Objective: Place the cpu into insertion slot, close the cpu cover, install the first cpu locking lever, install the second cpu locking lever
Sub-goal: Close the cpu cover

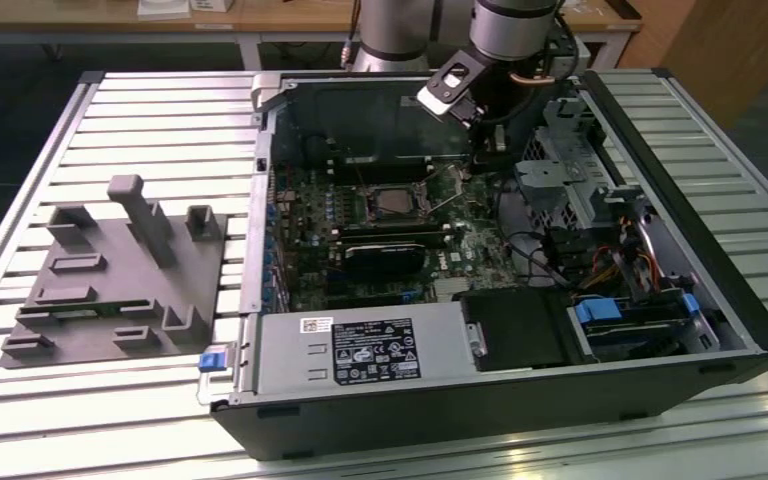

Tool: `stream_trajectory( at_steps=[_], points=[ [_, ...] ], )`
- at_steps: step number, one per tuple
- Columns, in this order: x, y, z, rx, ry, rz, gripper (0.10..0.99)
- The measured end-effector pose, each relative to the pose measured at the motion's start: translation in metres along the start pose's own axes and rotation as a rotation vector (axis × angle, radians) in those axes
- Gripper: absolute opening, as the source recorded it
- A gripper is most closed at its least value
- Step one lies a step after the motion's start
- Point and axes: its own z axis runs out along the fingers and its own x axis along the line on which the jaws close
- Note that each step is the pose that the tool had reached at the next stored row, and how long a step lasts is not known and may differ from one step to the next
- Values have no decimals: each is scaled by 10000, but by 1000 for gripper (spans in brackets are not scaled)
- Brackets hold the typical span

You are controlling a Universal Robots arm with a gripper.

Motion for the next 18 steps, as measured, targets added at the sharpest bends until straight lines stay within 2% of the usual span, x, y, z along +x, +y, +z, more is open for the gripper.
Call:
stream_trajectory(
  at_steps=[14,18],
  points=[
    [-4,-10,206,0,-4,0,106],
    [-4,-10,215,1,-6,0,106]
  ],
)
